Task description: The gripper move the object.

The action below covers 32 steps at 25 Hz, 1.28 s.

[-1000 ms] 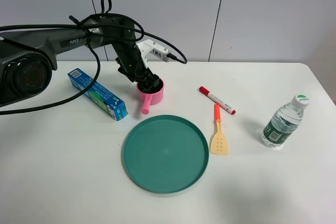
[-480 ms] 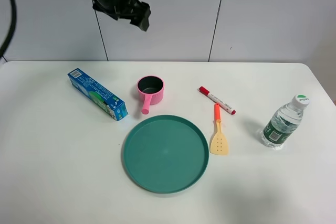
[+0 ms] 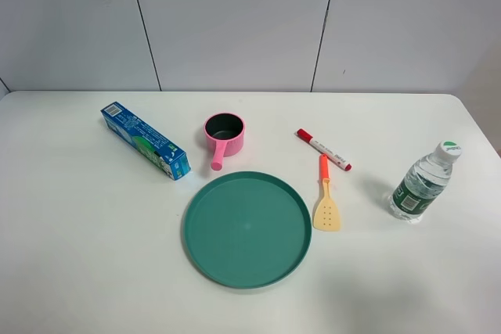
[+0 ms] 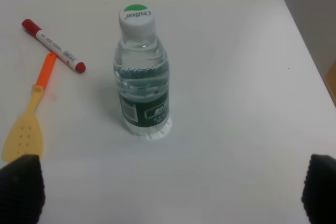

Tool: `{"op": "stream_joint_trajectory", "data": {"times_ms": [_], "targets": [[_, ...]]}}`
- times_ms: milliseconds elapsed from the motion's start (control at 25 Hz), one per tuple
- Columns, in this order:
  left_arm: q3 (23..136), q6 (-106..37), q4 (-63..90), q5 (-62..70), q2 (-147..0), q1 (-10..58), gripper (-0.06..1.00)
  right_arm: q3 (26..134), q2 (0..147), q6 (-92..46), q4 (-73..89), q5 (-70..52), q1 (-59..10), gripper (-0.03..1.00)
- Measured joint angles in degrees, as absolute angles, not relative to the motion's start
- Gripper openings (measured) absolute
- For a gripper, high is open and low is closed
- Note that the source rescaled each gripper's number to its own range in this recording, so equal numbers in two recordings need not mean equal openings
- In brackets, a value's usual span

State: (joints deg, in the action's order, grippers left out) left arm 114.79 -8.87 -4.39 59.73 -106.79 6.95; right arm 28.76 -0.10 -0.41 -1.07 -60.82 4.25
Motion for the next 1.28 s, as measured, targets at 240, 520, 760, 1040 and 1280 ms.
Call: {"op": "stream_joint_trajectory", "data": {"times_ms": [240,520,760,1040,1280], "targets": [[114.8,-8.8,-5.8,66.2,-101.9,0.9,0.92,28.8,-0.1,-0.4,-1.1,-60.8,4.3,1.0],[108.2,-8.8,-5.8,68.3,-90.8,-2.5,0.92,28.8,-0.1,-0.4,-1.1,-60.8,4.3,1.0],[93.1,-8.8,-5.7,68.1,-74.9,-3.2,0.92,28.8,-0.1,-0.4,-1.1,-60.8,4.3,1.0],[73.0,-6.4,-4.0,62.9,-54.8,-3.2,0.92,28.8,-0.1,-0.4,-1.1,-60.8,4.3,1.0],[58.2,-3.7,-0.8,60.1,-36.6,-3.2,0.92,28.8,-0.1,-0.4,-1.1,-60.8,4.3,1.0]]}}
